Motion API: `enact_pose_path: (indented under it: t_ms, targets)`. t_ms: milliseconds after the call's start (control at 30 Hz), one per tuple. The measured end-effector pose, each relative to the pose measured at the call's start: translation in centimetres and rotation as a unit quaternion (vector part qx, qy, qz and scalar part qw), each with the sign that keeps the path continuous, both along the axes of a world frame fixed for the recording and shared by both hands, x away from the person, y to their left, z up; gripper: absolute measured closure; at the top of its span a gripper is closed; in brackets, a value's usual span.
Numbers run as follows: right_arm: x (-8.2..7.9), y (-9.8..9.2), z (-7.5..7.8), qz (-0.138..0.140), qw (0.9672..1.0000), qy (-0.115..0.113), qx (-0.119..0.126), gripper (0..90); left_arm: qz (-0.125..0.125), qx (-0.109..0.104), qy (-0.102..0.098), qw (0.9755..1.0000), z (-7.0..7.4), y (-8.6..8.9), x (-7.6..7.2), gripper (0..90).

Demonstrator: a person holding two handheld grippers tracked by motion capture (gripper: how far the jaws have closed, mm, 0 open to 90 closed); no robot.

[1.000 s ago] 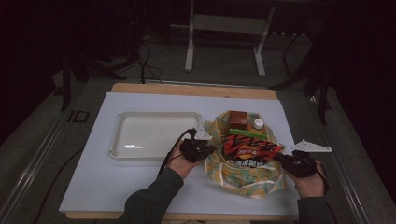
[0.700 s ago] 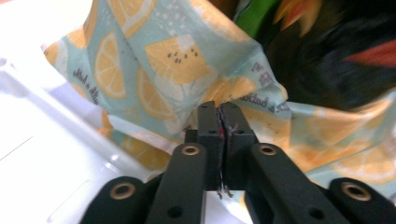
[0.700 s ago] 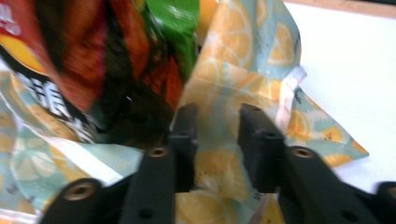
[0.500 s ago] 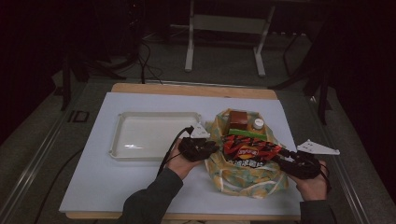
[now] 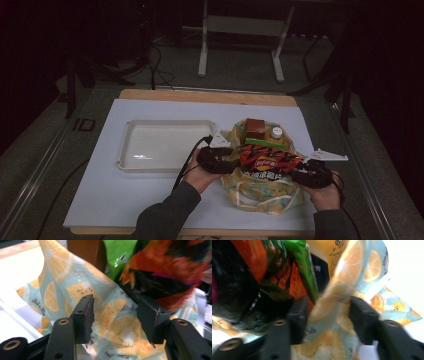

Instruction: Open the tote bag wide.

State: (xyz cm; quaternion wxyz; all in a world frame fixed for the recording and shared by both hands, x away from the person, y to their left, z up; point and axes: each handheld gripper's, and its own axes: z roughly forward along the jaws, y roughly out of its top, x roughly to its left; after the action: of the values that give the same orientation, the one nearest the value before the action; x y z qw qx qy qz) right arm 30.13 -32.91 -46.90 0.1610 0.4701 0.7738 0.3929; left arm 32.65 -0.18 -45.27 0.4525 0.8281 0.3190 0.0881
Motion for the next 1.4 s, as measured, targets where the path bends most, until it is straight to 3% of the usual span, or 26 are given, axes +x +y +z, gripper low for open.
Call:
enact_pose_path:
  t_ms: [67,167,233,300,400,467,633,733,900,1067,1233,1400]
  targets:
    - [0.0,-0.1,-0.1,-0.003,1.0000,0.000,0.003,68.4,0.016,0.021,0.002,0.9997,-0.4,-0.3,0.3,50.9]
    - [0.1,-0.2,-0.2,-0.007,1.0000,0.001,0.004,78.4,0.037,0.058,-0.002,0.9976,-0.9,-0.7,0.7,64.1]
    - [0.2,-0.4,-0.2,-0.011,0.9999,0.000,-0.002,82.9,0.050,0.061,0.004,0.9969,-1.2,-0.7,1.0,79.0]
    - [0.2,-0.4,-0.3,-0.017,0.9996,-0.003,-0.022,84.9,0.056,0.064,0.011,0.9963,-1.5,-0.5,1.4,89.1]
    - [0.4,-0.6,-0.6,-0.025,0.9989,0.000,-0.040,86.3,0.073,0.076,0.010,0.9944,-1.8,-0.2,1.8,89.7]
    - [0.6,-1.0,-0.7,-0.036,0.9987,0.001,-0.037,87.3,0.091,0.072,0.015,0.9931,-1.9,0.4,2.2,89.8]
    - [0.9,-2.0,-1.2,-0.063,0.9974,0.011,-0.032,87.6,0.100,0.065,0.019,0.9927,-2.0,1.5,2.5,89.8]
    - [0.7,-2.1,-1.5,-0.057,0.9978,0.014,-0.030,85.3,0.094,0.053,0.018,0.9940,-2.1,1.9,2.4,89.7]
    - [-0.1,-1.9,-1.3,-0.038,0.9990,0.003,-0.024,72.1,0.071,0.042,0.008,0.9966,-1.9,2.3,1.9,89.2]
    - [-1.7,-1.9,-0.1,-0.018,0.9995,-0.021,-0.012,59.5,0.037,0.005,-0.017,0.9991,-1.0,2.8,0.8,81.3]
    - [-3.3,-1.9,1.0,-0.012,0.9987,-0.049,0.001,53.5,-0.001,-0.025,-0.043,0.9988,0.1,3.1,-0.7,73.3]
    - [-5.2,-1.2,1.8,0.026,0.9968,-0.069,0.030,52.4,-0.033,-0.044,-0.058,0.9968,0.8,3.0,-2.0,66.8]
